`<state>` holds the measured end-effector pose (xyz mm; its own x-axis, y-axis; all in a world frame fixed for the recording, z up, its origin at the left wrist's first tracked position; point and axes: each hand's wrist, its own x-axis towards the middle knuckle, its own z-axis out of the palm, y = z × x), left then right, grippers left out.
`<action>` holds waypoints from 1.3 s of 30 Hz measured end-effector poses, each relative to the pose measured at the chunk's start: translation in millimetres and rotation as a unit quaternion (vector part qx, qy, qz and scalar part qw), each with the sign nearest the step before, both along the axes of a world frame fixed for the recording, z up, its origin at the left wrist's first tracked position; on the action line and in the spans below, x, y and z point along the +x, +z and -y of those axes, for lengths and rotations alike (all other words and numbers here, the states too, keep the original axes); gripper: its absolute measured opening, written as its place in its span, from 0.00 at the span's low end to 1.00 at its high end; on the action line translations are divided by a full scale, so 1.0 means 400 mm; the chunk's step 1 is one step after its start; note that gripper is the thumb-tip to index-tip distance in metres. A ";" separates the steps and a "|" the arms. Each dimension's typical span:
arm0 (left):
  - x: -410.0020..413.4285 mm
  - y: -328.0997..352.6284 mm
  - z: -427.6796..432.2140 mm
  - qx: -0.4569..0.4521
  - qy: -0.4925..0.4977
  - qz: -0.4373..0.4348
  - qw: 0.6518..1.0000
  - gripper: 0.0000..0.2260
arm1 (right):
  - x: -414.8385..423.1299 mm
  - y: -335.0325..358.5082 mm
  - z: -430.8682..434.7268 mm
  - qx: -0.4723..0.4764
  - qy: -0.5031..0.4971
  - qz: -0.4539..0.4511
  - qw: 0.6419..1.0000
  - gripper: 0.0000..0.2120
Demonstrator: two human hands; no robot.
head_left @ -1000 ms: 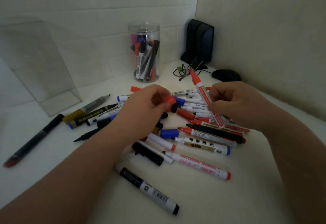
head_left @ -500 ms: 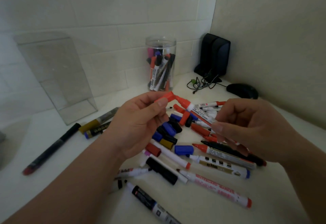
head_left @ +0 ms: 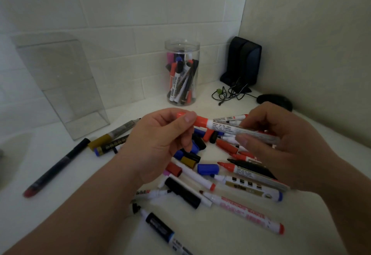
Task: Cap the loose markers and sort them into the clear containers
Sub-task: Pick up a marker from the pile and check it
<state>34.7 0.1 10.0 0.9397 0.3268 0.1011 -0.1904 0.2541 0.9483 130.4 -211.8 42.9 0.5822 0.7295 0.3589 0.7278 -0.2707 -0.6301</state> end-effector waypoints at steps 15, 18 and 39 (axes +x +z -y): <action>-0.006 -0.012 0.031 -0.096 -0.063 0.076 0.990 0.09 | -0.061 -0.018 -0.035 0.075 -0.038 0.085 0.993 0.03; -0.009 -0.015 0.024 -0.063 -0.063 0.075 0.993 0.09 | -0.072 -0.012 -0.049 0.097 -0.055 -0.068 0.991 0.08; -0.012 -0.022 0.022 0.003 -0.030 0.053 0.998 0.17 | -0.073 -0.057 -0.097 0.138 0.158 -0.716 0.665 0.14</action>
